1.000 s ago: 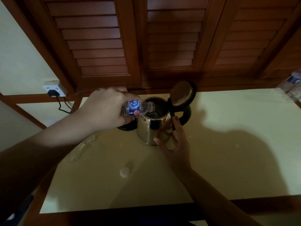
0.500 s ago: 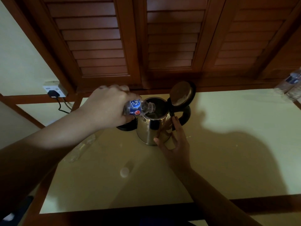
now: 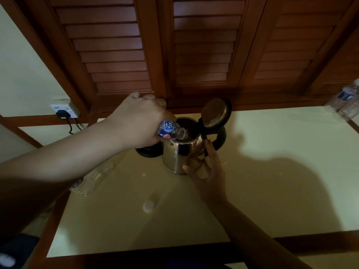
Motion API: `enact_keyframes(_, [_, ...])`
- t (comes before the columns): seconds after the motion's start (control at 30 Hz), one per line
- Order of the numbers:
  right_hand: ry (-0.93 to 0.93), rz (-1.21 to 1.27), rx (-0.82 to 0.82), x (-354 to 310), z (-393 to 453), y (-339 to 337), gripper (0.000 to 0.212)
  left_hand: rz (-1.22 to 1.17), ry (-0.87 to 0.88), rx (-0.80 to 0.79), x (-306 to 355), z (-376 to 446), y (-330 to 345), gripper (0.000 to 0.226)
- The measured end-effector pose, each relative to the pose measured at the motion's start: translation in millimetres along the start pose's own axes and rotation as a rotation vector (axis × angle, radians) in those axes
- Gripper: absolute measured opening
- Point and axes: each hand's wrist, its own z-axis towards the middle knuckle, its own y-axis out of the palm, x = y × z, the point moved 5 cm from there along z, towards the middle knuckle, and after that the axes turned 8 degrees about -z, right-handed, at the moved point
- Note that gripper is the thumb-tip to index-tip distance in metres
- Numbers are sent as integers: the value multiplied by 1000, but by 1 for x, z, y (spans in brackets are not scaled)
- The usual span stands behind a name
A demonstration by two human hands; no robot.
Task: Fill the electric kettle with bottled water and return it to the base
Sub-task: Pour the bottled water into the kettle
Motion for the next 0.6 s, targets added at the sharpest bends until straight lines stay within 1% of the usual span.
enact_keyframes(0.1, [2, 10, -4, 0, 0, 0, 97, 79, 127, 63, 7, 3, -4, 45])
enact_keyframes(0.17, [4, 14, -8, -1, 0, 0, 96, 118, 156, 130, 5, 6, -11, 47])
enact_keyframes(0.2, [7, 13, -9, -1, 0, 0, 96, 116, 157, 134, 4, 7, -14, 46])
enact_keyframes(0.23, [10, 14, -10, -2, 0, 0, 96, 133, 165, 96, 5, 8, -13, 43])
enact_keyframes(0.3, [4, 13, -4, -3, -1, -1, 96, 213, 146, 38, 7, 8, -9, 35])
enact_keyframes(0.33, [-3, 14, -2, -3, 0, -2, 95, 215, 135, 53, 7, 8, -9, 34])
enact_keyframes(0.4, [-13, 18, -5, -2, 0, -1, 95, 174, 157, 100, 7, 6, -12, 40])
enact_keyframes(0.47, [-5, 16, -11, -2, 0, -1, 95, 143, 165, 26, 4, 5, -8, 44])
enact_keyframes(0.53, [3, 14, -14, -2, 0, -1, 95, 108, 106, -48, -4, 5, -7, 51])
enact_keyframes(0.57, [-1, 13, -13, -1, 0, -1, 95, 101, 70, -37, -8, 5, -7, 47])
enact_keyframes(0.6, [-7, 10, -12, -1, 0, -1, 95, 47, 54, 13, -12, 4, -8, 44])
